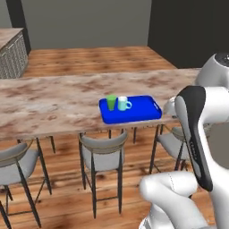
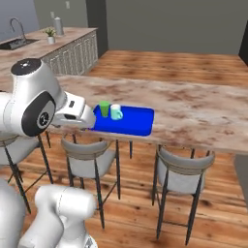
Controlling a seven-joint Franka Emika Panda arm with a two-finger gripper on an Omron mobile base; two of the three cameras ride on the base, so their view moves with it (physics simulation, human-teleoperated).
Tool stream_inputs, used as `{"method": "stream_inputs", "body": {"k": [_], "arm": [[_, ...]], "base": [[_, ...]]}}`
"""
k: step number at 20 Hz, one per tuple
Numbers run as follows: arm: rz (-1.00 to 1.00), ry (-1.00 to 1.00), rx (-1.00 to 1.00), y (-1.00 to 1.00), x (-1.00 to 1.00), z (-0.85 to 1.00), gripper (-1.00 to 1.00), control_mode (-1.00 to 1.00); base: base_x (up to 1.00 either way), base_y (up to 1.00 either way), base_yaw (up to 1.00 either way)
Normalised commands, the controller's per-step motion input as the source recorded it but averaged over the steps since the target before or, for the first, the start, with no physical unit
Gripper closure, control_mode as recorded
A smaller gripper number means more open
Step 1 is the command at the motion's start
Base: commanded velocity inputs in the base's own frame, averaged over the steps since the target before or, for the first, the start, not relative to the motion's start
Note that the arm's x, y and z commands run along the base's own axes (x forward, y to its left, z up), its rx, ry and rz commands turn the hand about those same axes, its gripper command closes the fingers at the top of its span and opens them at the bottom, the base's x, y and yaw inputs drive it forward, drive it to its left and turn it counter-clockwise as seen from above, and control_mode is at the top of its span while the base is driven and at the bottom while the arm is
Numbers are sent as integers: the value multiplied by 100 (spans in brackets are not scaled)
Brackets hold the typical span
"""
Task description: There is a tray on the dining counter. Grab the cup, mug, and pitcher and place them on the tray. The pitcher may be placed next to the tray if it cannot fit the tray.
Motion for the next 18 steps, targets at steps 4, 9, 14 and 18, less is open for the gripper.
{"method": "stream_inputs", "body": {"k": [4, 9, 14, 18], "arm": [[0, 0, 0, 0, 0, 0, -100, 100], [0, 0, 0, 0, 0, 0, -100, 100], [0, 0, 0, 0, 0, 0, -100, 100], [0, 0, 0, 0, 0, 0, -100, 100]], "base": [[-19, 100, -3], [0, 100, -2], [0, 100, 0], [0, 100, 0]]}}
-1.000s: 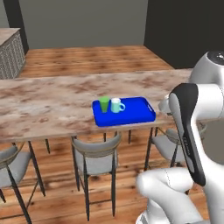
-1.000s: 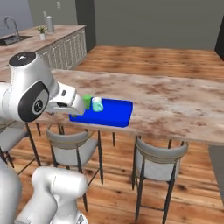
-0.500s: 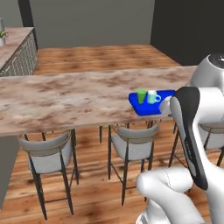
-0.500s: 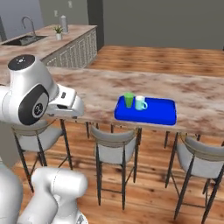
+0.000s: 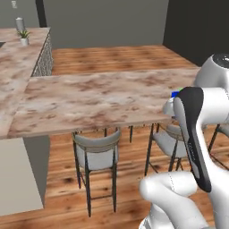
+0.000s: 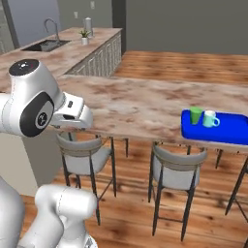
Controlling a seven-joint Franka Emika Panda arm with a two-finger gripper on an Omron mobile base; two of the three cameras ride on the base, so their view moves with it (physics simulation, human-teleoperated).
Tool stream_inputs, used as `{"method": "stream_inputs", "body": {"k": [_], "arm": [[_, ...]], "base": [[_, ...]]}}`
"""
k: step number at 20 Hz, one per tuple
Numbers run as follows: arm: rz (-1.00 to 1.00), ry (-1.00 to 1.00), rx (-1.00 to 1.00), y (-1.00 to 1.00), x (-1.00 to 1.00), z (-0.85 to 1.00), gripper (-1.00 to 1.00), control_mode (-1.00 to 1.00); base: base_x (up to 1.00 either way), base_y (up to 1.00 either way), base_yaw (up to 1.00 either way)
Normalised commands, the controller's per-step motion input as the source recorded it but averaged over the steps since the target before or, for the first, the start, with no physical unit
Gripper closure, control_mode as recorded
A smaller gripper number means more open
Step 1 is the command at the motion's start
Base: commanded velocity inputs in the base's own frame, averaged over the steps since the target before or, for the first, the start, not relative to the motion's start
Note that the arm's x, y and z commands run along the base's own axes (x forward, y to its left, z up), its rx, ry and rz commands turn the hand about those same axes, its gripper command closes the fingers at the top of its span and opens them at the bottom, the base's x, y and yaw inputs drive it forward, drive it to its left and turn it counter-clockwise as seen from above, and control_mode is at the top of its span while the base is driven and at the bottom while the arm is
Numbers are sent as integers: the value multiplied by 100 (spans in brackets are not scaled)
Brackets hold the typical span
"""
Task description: There is a tray on the dining counter. Grab the cup, mug, and pitcher and place them on the tray. The pitcher may be placed next to the tray if it cannot fit the tray.
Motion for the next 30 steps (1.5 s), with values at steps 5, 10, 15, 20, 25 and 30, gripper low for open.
{"method": "stream_inputs", "body": {"k": [5, 10, 15, 20, 25, 30], "arm": [[0, 0, 0, 0, 0, 0, -100, 100], [0, 0, 0, 0, 0, 0, -100, 100], [0, 0, 0, 0, 0, 0, -100, 100], [0, 0, 0, 0, 0, 0, -100, 100], [0, 0, 0, 0, 0, 0, -100, 100], [0, 0, 0, 0, 0, 0, -100, 100]], "base": [[4, 100, 0], [6, 100, 0], [10, 100, 0], [11, 100, 0], [11, 100, 0], [27, 100, 0]]}}
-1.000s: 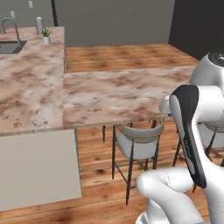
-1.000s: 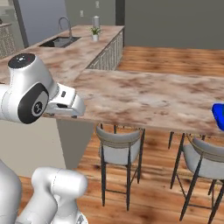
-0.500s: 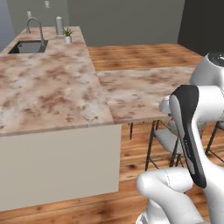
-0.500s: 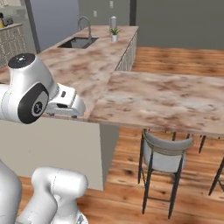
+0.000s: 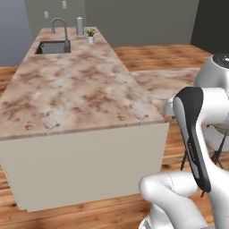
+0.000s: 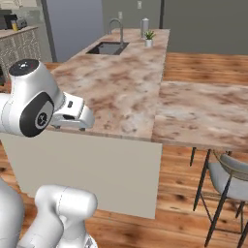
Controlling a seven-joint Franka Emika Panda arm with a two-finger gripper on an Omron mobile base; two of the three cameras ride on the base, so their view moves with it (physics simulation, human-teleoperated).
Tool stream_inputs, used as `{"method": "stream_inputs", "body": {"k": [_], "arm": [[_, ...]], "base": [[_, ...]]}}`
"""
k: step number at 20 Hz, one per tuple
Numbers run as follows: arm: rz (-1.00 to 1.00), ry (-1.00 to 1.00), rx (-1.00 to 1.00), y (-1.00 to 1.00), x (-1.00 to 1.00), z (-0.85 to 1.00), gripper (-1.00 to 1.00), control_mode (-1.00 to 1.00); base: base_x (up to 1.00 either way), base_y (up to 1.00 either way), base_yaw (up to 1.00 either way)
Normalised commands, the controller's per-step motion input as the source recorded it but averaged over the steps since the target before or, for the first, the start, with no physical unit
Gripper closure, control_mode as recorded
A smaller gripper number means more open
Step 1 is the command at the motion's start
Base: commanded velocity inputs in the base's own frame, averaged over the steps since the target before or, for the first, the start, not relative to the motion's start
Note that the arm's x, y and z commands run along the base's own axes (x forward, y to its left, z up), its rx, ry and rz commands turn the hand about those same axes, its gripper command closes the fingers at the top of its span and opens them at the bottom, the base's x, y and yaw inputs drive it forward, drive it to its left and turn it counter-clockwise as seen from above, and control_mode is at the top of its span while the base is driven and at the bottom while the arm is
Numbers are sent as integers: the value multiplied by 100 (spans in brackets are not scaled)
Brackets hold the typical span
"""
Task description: There is a tray on the dining counter. Grab the cup, mug, and pitcher and place them on the tray. The pitcher may be placed next to the tray if it cannot fit the tray.
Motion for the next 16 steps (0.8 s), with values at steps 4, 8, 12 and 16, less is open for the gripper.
{"method": "stream_inputs", "body": {"k": [4, 8, 12, 16], "arm": [[0, 0, 0, 0, 0, 0, -100, 100], [0, 0, 0, 0, 0, 0, -100, 100], [0, 0, 0, 0, 0, 0, -100, 100], [0, 0, 0, 0, 0, 0, -100, 100]], "base": [[32, 100, 0], [36, 100, 0], [35, 100, 0], [37, 100, 0]]}}
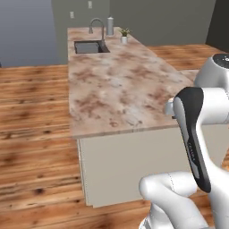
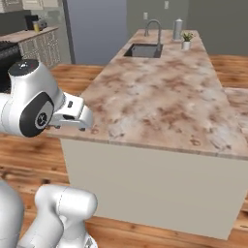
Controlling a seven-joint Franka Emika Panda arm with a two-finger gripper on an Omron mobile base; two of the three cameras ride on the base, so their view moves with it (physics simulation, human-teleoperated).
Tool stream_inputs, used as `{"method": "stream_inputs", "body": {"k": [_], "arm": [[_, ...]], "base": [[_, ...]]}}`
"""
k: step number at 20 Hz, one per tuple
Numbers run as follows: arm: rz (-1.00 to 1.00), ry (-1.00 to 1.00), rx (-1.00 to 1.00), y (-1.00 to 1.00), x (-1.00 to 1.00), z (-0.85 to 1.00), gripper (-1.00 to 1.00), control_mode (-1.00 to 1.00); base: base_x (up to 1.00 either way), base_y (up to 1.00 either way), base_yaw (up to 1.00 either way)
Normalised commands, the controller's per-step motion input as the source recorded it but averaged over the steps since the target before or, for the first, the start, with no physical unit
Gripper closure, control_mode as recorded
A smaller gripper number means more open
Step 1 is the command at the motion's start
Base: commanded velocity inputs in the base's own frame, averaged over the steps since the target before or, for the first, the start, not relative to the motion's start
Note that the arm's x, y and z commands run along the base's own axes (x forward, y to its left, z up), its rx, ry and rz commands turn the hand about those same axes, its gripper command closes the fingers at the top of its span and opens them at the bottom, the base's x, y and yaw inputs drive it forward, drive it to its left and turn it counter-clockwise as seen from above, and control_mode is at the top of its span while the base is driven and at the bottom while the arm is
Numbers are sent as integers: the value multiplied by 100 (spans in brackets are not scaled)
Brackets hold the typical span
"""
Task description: There is a tray on the dining counter. Grab the cup, mug, and pitcher and place them on the tray. The pitcher may be placed next to the tray if it cannot fit the tray.
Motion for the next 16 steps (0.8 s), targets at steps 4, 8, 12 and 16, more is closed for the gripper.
{"method": "stream_inputs", "body": {"k": [4, 8, 12, 16], "arm": [[0, 0, 0, 0, 0, 0, -100, 100], [0, 0, 0, 0, 0, 0, -100, 100], [0, 0, 0, 0, 0, 0, -100, 100], [0, 0, 0, 0, 0, 0, -100, 100]], "base": [[37, 100, 0], [38, 100, 0], [39, 100, 0], [44, 100, 0]]}}
